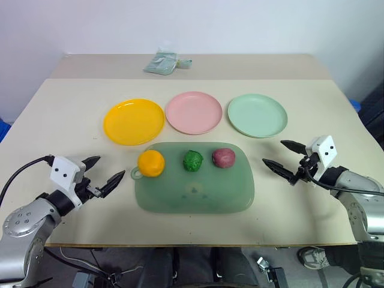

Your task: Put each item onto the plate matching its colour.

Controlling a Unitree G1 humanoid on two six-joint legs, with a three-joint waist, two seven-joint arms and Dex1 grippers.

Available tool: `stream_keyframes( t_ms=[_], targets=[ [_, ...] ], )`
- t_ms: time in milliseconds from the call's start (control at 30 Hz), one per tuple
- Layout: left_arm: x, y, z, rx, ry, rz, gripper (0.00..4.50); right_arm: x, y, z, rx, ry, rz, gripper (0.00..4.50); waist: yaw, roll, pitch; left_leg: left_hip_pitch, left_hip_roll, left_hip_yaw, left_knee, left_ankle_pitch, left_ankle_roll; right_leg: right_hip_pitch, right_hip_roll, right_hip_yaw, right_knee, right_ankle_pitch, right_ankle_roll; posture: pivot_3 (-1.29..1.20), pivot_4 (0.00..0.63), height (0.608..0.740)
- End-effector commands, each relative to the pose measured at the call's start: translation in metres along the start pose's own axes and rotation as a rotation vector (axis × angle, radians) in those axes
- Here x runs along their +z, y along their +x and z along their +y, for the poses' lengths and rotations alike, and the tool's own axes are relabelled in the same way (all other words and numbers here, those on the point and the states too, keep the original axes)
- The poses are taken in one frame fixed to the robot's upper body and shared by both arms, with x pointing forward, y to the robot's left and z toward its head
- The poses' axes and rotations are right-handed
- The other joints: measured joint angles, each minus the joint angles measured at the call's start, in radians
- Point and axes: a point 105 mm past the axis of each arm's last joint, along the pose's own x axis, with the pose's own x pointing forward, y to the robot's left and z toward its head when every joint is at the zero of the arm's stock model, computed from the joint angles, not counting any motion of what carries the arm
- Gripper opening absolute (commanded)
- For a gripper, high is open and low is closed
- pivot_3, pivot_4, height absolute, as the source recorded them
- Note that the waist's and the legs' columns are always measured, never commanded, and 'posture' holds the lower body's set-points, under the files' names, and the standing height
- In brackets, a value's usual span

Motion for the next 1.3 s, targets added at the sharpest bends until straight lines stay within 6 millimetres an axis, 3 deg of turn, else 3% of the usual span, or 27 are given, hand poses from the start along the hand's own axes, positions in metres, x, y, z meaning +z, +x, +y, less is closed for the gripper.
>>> stream_keyframes(
  t_ms=[33, 333, 533, 833, 1000, 1133, 1267, 1300],
  targets=[
    [0.008, 0.001, 0.0, -0.001, 0.031, -0.025, 4.5, 0.013, 0.002, 0.005, 0.006, -0.042, -0.042, 4.44, 0.0, 0.0, 0.0, 0.0, 0.0, 0.0, 0.0, 0.0, 0.0, 0.0, 0.0, 0.0, 0.0, 0.0, 0.0, 0.0, 0.15, 0.74],
    [0.026, 0.013, -0.024, -0.175, -0.021, -0.073, 4.5, 0.014, -0.005, -0.001, 0.047, 0.015, -0.04, 4.44, 0.0, 0.0, 0.0, 0.0, 0.0, 0.0, 0.001, 0.0, 0.0, 0.0, 0.0, 0.0, 0.0, 0.0, 0.0, 0.0, 0.15, 0.74],
    [0.027, 0.03, -0.044, -0.31, 0.064, -0.05, 4.5, 0.035, -0.005, 0.033, 0.238, -0.006, -0.051, 4.44, -0.001, 0.0, 0.0, 0.0, 0.0, 0.0, 0.001, 0.0, 0.0, 0.0, 0.0, 0.0, 0.001, 0.0, 0.0, 0.0, 0.15, 0.74],
    [0.017, 0.059, -0.042, -0.316, 0.095, -0.051, 4.5, 0.067, 0.005, 0.112, 0.493, -0.037, -0.127, 4.44, 0.001, 0.001, 0.0, 0.0, 0.0, 0.0, 0.001, 0.0, 0.0, 0.0, 0.001, 0.0, 0.001, 0.0, 0.0, 0.0, 0.15, 0.74],
    [0.013, 0.069, -0.045, -0.318, 0.075, -0.059, 4.5, 0.066, 0.011, 0.128, 0.49, -0.012, -0.13, 4.44, 0.003, 0.0, 0.0, 0.0, 0.0, 0.0, 0.001, 0.0, 0.0, 0.0, 0.0, 0.0, 0.001, 0.0, 0.001, 0.0, 0.15, 0.74],
    [0.009, 0.072, -0.047, -0.327, 0.049, -0.049, 4.5, 0.066, 0.012, 0.129, 0.479, -0.007, -0.129, 4.44, 0.002, 0.0, 0.0, 0.0, 0.0, 0.0, 0.001, 0.0, 0.0, 0.0, 0.0, 0.0, 0.001, 0.0, 0.001, 0.0, 0.15, 0.74],
    [0.011, 0.075, -0.044, -0.313, 0.025, -0.062, 3.29, 0.066, 0.012, 0.123, 0.464, -0.019, -0.125, 4.5, 0.002, 0.0, 0.0, 0.0, 0.0, 0.0, 0.002, 0.0, 0.0, 0.0, 0.0, 0.0, 0.002, 0.0, 0.001, 0.0, 0.15, 0.74],
    [0.012, 0.075, -0.043, -0.312, 0.02, -0.067, 3.2, 0.066, 0.012, 0.122, 0.461, -0.021, -0.124, 4.5, 0.002, 0.0, 0.0, 0.0, 0.0, 0.0, 0.002, 0.0, 0.0, 0.0, 0.0, 0.0, 0.002, 0.0, 0.001, 0.0, 0.15, 0.74]
  ],
)
